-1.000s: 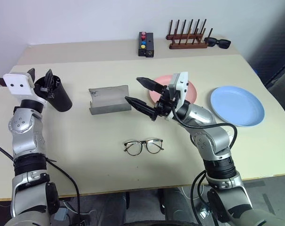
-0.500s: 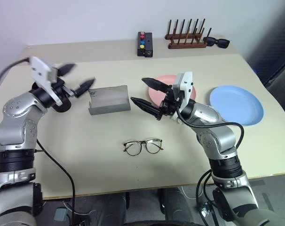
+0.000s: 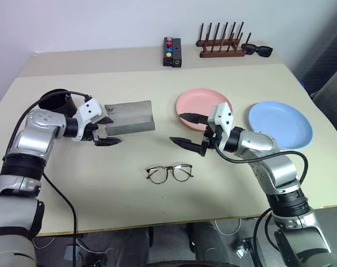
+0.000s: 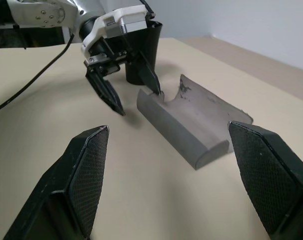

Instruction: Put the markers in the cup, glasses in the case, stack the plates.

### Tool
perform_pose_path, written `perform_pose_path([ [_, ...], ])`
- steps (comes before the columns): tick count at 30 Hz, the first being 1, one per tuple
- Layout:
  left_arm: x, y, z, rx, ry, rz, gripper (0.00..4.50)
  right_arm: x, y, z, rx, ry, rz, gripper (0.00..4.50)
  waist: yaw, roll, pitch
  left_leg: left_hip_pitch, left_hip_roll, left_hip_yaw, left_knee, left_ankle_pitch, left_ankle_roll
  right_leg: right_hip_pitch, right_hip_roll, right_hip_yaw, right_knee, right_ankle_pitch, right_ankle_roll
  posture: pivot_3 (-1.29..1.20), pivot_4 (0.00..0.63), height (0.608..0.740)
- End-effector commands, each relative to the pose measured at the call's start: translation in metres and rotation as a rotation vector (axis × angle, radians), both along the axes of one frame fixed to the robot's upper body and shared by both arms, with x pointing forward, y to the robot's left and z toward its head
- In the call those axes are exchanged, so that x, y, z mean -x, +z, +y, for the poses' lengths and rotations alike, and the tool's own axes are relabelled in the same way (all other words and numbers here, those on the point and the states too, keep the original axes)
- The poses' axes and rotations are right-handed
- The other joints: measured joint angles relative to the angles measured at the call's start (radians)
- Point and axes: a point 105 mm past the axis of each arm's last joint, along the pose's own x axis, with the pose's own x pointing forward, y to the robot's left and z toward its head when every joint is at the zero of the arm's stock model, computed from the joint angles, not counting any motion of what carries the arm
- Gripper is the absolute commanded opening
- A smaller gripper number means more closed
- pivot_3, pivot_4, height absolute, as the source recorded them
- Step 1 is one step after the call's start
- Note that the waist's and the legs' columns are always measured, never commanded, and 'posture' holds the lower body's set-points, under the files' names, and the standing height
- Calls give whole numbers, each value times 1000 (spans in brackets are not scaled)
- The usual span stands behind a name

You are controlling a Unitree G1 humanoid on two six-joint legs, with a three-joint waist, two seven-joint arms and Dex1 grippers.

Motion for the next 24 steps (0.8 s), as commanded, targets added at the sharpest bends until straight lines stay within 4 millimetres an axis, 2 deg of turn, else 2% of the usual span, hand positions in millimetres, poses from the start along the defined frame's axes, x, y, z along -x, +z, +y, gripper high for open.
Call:
perform_pose_path([
  [1, -4, -3, -6, -41, -50, -3, 4477, 7, 14, -5, -10, -3, -54, 3899, 1, 0, 0, 0, 0, 0, 0, 0, 0, 0, 0, 0, 0, 0, 0, 0, 150, 734],
  [3, -5, -6, -11, -35, -69, 6, 3950, 7, 13, -7, -6, -12, -53, 3899, 2, 0, 0, 0, 0, 0, 0, 0, 0, 0, 0, 0, 0, 0, 0, 0, 150, 734],
  [5, -6, -10, -16, -37, -81, 9, 3169, 8, 13, -10, -2, -22, -52, 3899, 2, 0, 0, 0, 0, 0, 0, 0, 0, 0, 0, 0, 0, 0, 0, 0, 150, 734],
  [11, -3, -11, -27, -2, -122, 14, 143, 8, 9, -15, 15, -43, -39, 3899, 0, -1, 0, 0, 0, 0, 0, 0, 0, 0, 0, 0, 0, 0, 0, 0, 150, 734],
  [18, 24, 0, -50, 68, -278, 33, 143, 11, 0, -30, 67, -70, -11, 3899, 1, -1, 0, -1, 0, 0, 1, 0, 0, 0, 0, 0, 0, 0, 0, 0, 150, 734],
  [24, 53, -8, -69, 35, -408, 62, 143, 12, -2, -36, 76, -88, -8, 3899, -1, -1, 0, 0, 0, 0, 0, 0, 0, 0, -1, 0, 0, 0, 0, 0, 150, 734],
])
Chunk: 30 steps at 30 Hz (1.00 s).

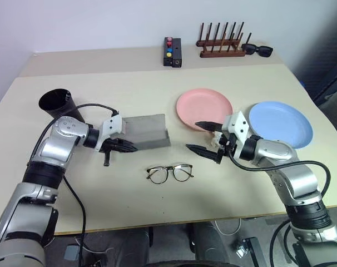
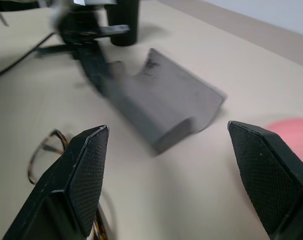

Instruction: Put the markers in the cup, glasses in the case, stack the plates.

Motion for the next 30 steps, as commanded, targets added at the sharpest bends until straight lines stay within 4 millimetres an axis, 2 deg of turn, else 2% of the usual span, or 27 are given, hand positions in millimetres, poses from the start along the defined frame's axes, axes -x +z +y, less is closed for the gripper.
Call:
perform_pose_path([
  [1, 10, 10, -7, -1, -56, -30, 143, 4, 14, 0, -13, 12, -54, 3899, 1, 0, 0, 0, 0, 0, 0, 0, 0, 0, 0, 0, 0, 0, 0, 0, 150, 734],
  [11, 8, 3, -5, -27, -32, -29, 143, 5, 12, 1, -16, 7, -50, 3899, 4, 0, 0, 0, 0, 0, 1, 0, 0, 0, 0, 0, 0, 0, 0, 0, 150, 734],
  [14, 8, 5, -6, -4, -17, -17, 986, 5, 12, 0, -16, 4, -49, 3899, 4, 0, 0, 0, 0, 0, 0, 0, 0, 0, 0, 0, 0, 0, 0, 0, 150, 734],
  [18, 10, 18, -8, 54, -24, -29, 2932, 5, 11, -1, -13, 0, -48, 3899, 4, 0, 0, 0, 0, 0, 0, 0, 0, 0, 0, 0, 0, 0, 0, 0, 150, 734],
  [22, 12, 39, -7, 135, -13, -46, 2932, 4, 11, -5, -6, -11, -47, 3899, 3, 0, 0, 0, 0, 0, 0, 0, 0, 0, 0, 0, 0, 0, 0, 0, 150, 734],
  [25, 21, 58, -15, 202, -47, -44, 2932, 5, 8, -11, 19, -22, -39, 3899, 4, 0, 0, 0, 0, 0, 0, 0, 0, 0, 0, 0, 0, 0, 0, 0, 150, 734],
  [27, 29, 60, -25, 194, -102, -34, 2932, 7, 5, -15, 38, -27, -31, 3899, 6, 0, 0, 0, 0, 0, 0, 0, 0, 0, 0, 0, 0, 0, 0, 0, 150, 734],
  [30, 41, 50, -42, 165, -186, -1, 2932, 9, 2, -20, 49, -37, -22, 3899, 8, 0, 0, 0, 0, 0, 1, 0, 0, 1, 0, 0, -1, 0, 0, 0, 150, 734],
])
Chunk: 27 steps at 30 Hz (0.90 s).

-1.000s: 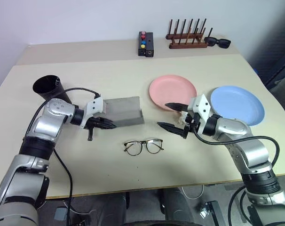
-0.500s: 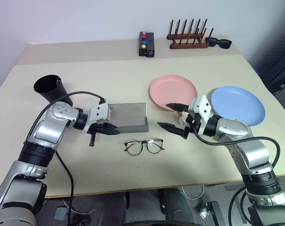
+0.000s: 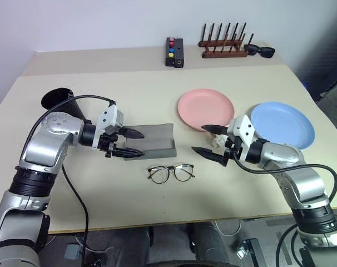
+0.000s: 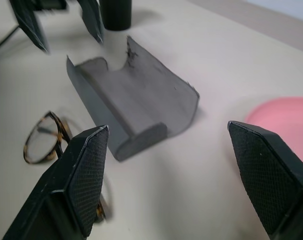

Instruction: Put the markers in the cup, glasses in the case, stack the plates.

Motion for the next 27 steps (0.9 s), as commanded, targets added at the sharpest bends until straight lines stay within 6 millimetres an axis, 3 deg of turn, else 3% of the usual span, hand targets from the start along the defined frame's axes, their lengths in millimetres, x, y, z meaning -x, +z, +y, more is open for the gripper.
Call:
perform_pose_path([
  [1, 15, -4, -21, -22, -113, 7, 2932, 6, 12, -3, 10, 8, -53, 3899, 2, 0, 0, 0, 0, 0, 0, 0, 0, 0, 0, 0, 0, 0, 0, 0, 150, 734],
  [8, 21, -36, -53, -113, -248, 52, 2932, 9, 11, -6, 8, -20, -54, 3899, 1, 0, 0, 0, 0, 0, 0, 0, 0, 0, 0, 0, 0, 0, 0, 0, 150, 734],
  [13, 15, -52, -59, -183, -277, 44, 2932, 13, 11, -8, 1, -49, -59, 3899, 2, 0, 0, 0, 0, 0, 0, 0, 0, 0, 0, 0, 0, 0, 0, 0, 150, 734],
  [27, 6, -64, -69, -169, -250, 85, 2932, 16, 8, -9, -13, -85, -52, 3899, 22, 0, 0, 0, 0, 0, 1, 0, 0, 1, 0, 0, -1, 0, 0, 0, 150, 734],
])
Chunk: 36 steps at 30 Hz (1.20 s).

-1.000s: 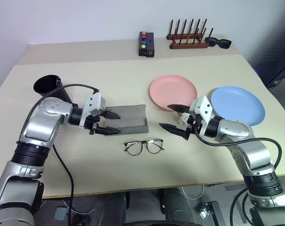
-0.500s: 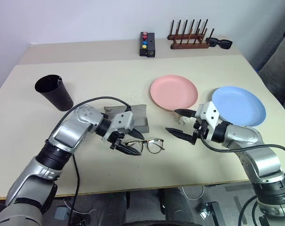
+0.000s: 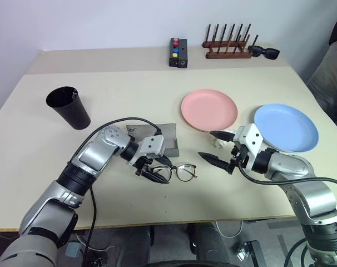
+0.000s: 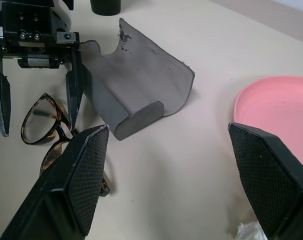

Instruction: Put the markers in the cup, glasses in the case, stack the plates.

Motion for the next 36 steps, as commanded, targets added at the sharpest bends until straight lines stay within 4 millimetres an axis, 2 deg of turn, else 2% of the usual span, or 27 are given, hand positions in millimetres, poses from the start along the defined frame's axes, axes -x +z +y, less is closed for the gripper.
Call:
perform_pose_path([
  [1, -2, 2, -4, 2, 3, -15, 2932, 2, 14, 2, -23, 12, -53, 3899, 0, 0, 0, 0, 0, 0, 0, 0, 0, 0, 0, 0, 0, 0, 0, 0, 150, 734],
  [8, -3, -4, -12, -2, 14, -6, 2932, 1, 14, 4, -23, 18, -53, 3899, -1, 0, 0, 0, 0, 0, 0, 0, 0, 0, 0, 0, 0, 0, 0, 0, 150, 734],
  [11, -2, -5, -14, -4, 11, -5, 2250, 1, 14, 4, -24, 19, -54, 3899, -1, 0, 0, 0, 0, 0, 0, 0, 0, 0, 0, 0, 0, 0, 0, 0, 150, 734],
  [15, -2, -6, -13, -7, 9, -2, 269, 1, 14, 4, -24, 17, -54, 3899, 0, 0, 0, 0, 0, 0, 0, 0, 0, 0, 0, 0, 0, 0, 0, 0, 150, 734],
  [16, -2, -6, -13, -7, 9, -1, 24, 1, 14, 4, -24, 17, -54, 3899, 0, 1, -1, 1, 0, 0, 0, 0, 0, 1, 0, 0, 0, 0, 0, 0, 150, 734],
  [21, -2, -3, -13, 9, 8, 4, 24, 1, 14, 4, -24, 16, -53, 3899, 0, 1, -1, 2, 0, 0, 1, 0, 0, 4, 0, 0, 0, -2, -3, 0, 150, 734],
  [26, 0, 11, -11, 65, 3, 12, 24, 0, 15, 3, -23, 14, -55, 3899, 0, 1, -1, 2, 0, 0, 1, 0, 0, 4, 0, 0, 0, -2, -3, 0, 150, 734],
  [31, -4, 44, 0, 174, 40, 3, 24, -1, 16, 0, -19, 3, -63, 3899, -3, 1, -1, 2, 0, 0, 1, 0, 0, 3, 0, 0, 0, -2, -2, 0, 150, 734],
  [36, -17, 80, 21, 257, 127, -82, 24, -3, 16, -3, -14, -6, -65, 3899, -1, 0, -1, 2, 0, 0, 1, 0, 0, 3, 0, 0, 0, -1, -2, 0, 150, 734],
])
